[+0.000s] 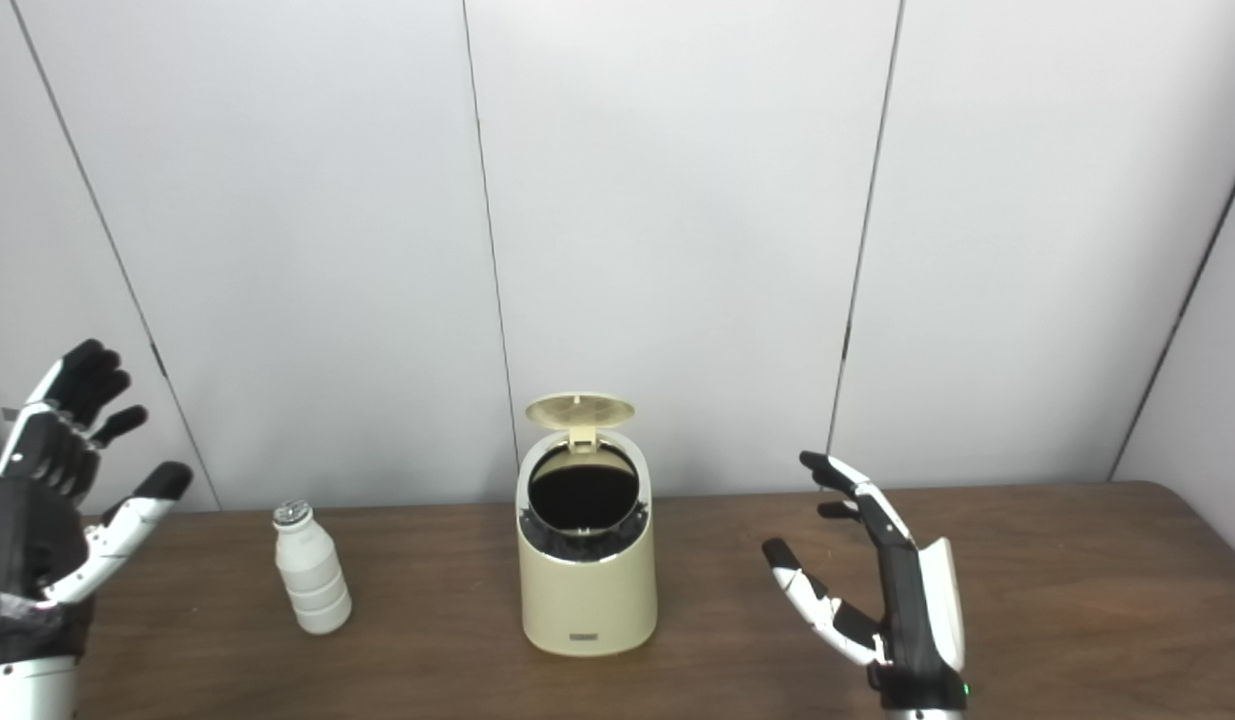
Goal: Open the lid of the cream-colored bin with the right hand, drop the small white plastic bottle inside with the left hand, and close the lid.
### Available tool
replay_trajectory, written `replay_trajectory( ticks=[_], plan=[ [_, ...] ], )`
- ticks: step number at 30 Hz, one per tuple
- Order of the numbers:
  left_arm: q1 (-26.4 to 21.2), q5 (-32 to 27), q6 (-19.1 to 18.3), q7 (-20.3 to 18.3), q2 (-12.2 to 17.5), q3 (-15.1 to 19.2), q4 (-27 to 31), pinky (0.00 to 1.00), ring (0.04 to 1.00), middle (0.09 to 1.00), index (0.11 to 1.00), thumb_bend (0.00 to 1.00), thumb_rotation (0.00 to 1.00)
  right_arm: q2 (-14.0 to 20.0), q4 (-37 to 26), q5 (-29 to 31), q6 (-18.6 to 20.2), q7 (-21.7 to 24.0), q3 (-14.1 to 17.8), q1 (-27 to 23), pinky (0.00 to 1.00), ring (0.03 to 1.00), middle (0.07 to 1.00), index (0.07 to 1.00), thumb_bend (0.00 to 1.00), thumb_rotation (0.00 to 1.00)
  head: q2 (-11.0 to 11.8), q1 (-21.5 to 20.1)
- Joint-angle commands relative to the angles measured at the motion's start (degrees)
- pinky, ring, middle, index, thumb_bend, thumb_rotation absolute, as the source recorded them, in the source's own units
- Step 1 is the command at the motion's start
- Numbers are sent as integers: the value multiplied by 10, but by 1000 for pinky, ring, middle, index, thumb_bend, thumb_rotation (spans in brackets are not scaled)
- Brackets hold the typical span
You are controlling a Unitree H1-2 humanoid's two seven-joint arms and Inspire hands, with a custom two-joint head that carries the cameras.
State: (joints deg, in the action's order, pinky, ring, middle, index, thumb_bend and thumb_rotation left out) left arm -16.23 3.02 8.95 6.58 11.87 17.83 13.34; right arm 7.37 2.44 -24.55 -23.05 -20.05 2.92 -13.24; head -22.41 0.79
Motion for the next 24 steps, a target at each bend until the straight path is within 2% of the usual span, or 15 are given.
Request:
replay_trajectory(
  ticks=[1,4,7,11,14,17,21,24],
  plan=[
    [-11,-17,7,5,23,13,-6,891,906,904,919,909,422,10,-12,-4,-14,-1,5,-16,638,767,784,758,232,401,-2,2],
    [2,10,17,16,32,24,-19,872,900,889,898,902,474,14,-12,4,-15,6,4,-15,640,769,781,759,228,338,-3,5],
    [17,17,27,20,40,27,-38,851,883,884,904,970,537,14,-15,27,-9,18,4,-13,645,775,790,766,228,320,-2,12],
    [28,3,65,11,46,19,-94,798,896,912,926,1000,521,15,-13,54,-12,32,4,-12,665,792,807,774,227,300,-1,21],
    [33,-2,84,8,48,14,-138,814,908,924,937,1000,525,17,-9,61,-16,37,6,-12,676,797,813,776,227,305,-1,26],
    [36,6,84,13,48,10,-168,867,932,950,970,1000,539,18,-7,65,-20,41,8,-11,675,796,810,771,230,330,-2,33],
    [36,2,83,12,46,5,-185,878,952,967,990,1000,490,18,-13,56,-11,41,12,-10,672,793,808,770,232,398,-2,39],
    [34,-8,84,9,44,2,-200,891,955,968,993,1000,436,17,-23,52,-5,43,14,-9,655,783,803,767,218,361,-3,42]
  ],
)
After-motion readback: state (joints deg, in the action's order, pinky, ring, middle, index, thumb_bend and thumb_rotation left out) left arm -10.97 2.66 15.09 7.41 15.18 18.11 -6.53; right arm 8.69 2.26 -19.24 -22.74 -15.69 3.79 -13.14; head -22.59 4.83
